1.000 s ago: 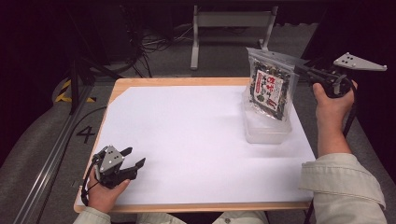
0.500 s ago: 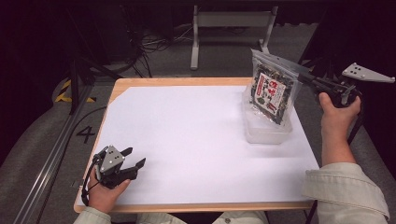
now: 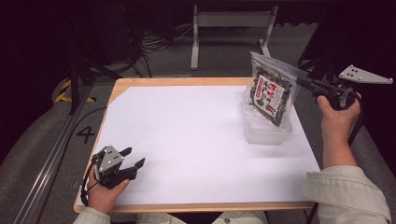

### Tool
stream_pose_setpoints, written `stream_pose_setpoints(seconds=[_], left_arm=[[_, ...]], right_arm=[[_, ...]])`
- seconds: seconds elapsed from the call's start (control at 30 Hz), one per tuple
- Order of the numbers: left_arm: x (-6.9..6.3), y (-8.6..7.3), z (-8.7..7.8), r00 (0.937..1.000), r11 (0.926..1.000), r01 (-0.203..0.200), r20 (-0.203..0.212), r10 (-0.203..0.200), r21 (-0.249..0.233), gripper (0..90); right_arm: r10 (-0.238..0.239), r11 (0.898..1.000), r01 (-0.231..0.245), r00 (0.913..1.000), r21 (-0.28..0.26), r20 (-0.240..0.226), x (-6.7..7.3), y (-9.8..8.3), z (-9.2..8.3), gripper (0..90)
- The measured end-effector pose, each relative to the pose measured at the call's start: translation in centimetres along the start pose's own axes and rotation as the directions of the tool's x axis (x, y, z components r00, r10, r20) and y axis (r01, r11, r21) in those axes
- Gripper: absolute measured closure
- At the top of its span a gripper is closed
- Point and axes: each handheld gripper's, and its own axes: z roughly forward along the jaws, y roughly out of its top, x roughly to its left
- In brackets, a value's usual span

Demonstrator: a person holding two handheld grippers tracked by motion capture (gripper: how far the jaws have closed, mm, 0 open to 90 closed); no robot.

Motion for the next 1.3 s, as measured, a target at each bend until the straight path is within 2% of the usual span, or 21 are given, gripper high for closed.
stream_pose_setpoints(seconds=[0.13, 0.23, 0.3, 0.33, 0.4, 0.5, 0.57, 0.63, 0.77, 0.87, 0.97, 1.0, 1.07, 1.2, 1.3], left_arm=[[-0.1, 0.0, 0.1, 1.0, 1.0, -0.001, -0.001, 0.001, 0.007, 38.0], [-0.2, 0.1, 0.2, 1.0, 1.0, -0.003, 0.002, 0.003, 0.004, 38.0], [-0.2, 0.1, 0.2, 1.0, 1.0, -0.006, 0.0, 0.006, 0.003, 38.0], [-0.1, 0.1, 0.3, 1.0, 0.9999, -0.006, 0.002, 0.006, 0.009, 38.0], [-0.2, 0.1, 0.4, 1.0, 0.9999, -0.004, 0.004, 0.004, 0.009, 38.0], [-0.2, 0.2, 0.4, 1.0, 1.0, -0.007, 0.005, 0.007, 0.006, 37.9], [-0.2, 0.2, 0.4, 1.0, 1.0, -0.006, 0.007, 0.006, 0.005, 37.9], [-0.1, 0.2, 0.4, 1.0, 1.0, -0.007, 0.004, 0.007, 0.003, 38.0], [0.0, 0.2, 0.4, 0.9999, 1.0, -0.005, 0.009, 0.005, 0.005, 37.9], [0.0, 0.1, 0.3, 0.9999, 1.0, -0.003, 0.01, 0.003, 0.001, 37.9], [0.1, 0.1, 0.4, 1.0, 1.0, -0.003, 0.006, 0.003, 0.008, 38.0], [0.0, 0.1, 0.5, 1.0, 1.0, -0.001, 0.007, 0.001, 0.007, 37.9], [-0.1, 0.1, 0.5, 0.9999, 0.9999, -0.003, 0.011, 0.003, 0.01, 37.9], [-0.3, 0.3, 0.5, 0.9999, 0.9999, -0.009, 0.01, 0.009, 0.008, 37.9], [-0.3, 0.3, 0.7, 0.9999, 0.9999, -0.01, 0.012, 0.01, 0.011, 37.9]], right_arm=[[0.028, 1.0, -0.028, 0.9993, 0.002, 0.025, -0.1, -0.4, -0.8, 89.5], [0.041, 0.999, -0.041, 0.9991, 0.0, -0.001, -0.3, -0.6, -0.9, 89.5], [0.026, 1.0, -0.026, 0.9997, 0.01, 0.0, 0.0, -0.5, -0.9, 89.5], [-0.008, 1.0, 0.008, 1.0, 0.029, 0.0, 0.5, -0.1, -0.7, 89.5], [-0.034, 0.998, 0.034, 0.9994, 0.046, -0.003, 0.8, 0.2, -0.3, 89.5], [-0.071, 0.994, 0.07, 0.9975, 0.08, 0.002, 1.1, 0.9, 0.9, 89.4], [-0.106, 0.99, 0.105, 0.9944, 0.098, -0.003, 1.4, 1.4, 2.0, 89.4], [-0.137, 0.985, 0.139, 0.9902, 0.104, -0.027, 1.5, 1.9, 3.0, 89.4], [-0.176, 0.974, 0.179, 0.9837, 0.14, -0.037, 1.5, 2.8, 4.3, 89.4], [-0.166, 0.977, 0.17, 0.9854, 0.129, -0.036, 0.9, 2.3, 3.8, 89.4], [-0.131, 0.986, 0.137, 0.989, 0.092, -0.07, 0.2, 1.2, 2.5, 89.5], [-0.107, 0.991, 0.114, 0.9893, 0.067, -0.099, 0.0, 0.8, 1.9, 89.5], [-0.094, 0.994, 0.1, 0.9888, 0.048, -0.116, 0.0, 0.5, 1.2, 89.4], [-0.068, 0.997, 0.07, 0.9917, 0.019, -0.109, -0.1, -0.1, 0.5, 89.5], [-0.034, 0.999, 0.035, 0.9984, 0.006, -0.045, -0.7, -0.4, 0.3, 89.5]])
